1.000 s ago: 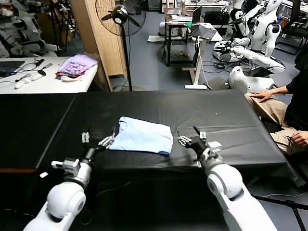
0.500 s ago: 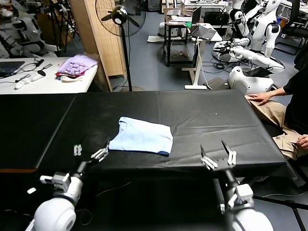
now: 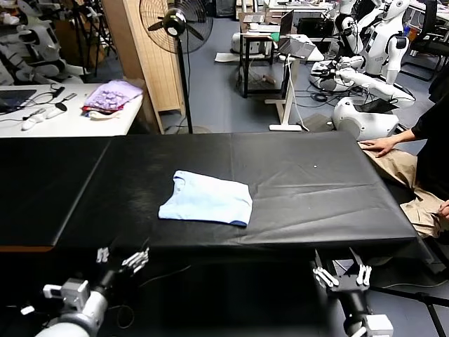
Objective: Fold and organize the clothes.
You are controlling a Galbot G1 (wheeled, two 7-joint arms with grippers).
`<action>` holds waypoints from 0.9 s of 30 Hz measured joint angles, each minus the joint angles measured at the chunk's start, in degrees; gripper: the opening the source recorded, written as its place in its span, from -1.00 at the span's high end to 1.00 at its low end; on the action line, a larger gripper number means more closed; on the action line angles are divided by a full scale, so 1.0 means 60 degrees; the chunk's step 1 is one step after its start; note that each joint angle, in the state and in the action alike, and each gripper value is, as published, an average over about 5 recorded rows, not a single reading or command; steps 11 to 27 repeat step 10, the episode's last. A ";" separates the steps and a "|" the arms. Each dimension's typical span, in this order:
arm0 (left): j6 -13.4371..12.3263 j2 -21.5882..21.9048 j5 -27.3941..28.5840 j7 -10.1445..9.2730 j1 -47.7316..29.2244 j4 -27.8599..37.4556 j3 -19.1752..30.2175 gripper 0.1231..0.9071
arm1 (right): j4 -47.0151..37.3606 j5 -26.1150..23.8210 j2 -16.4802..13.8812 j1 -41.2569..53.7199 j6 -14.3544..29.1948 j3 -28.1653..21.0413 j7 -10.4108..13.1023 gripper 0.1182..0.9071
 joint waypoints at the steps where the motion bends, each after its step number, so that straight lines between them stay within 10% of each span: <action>1: 0.0055 -0.0035 -0.0004 0.0003 0.0154 -0.0067 -0.0096 -0.72 | 0.0050 0.0030 0.0013 -0.0099 -0.0092 0.0010 0.0054 -0.72; 27: 0.0129 -0.0171 -0.0006 0.0046 0.0745 -0.0350 -0.0538 -0.72 | 0.0216 0.0041 0.0030 -0.0408 -0.0375 0.0037 0.0114 -0.72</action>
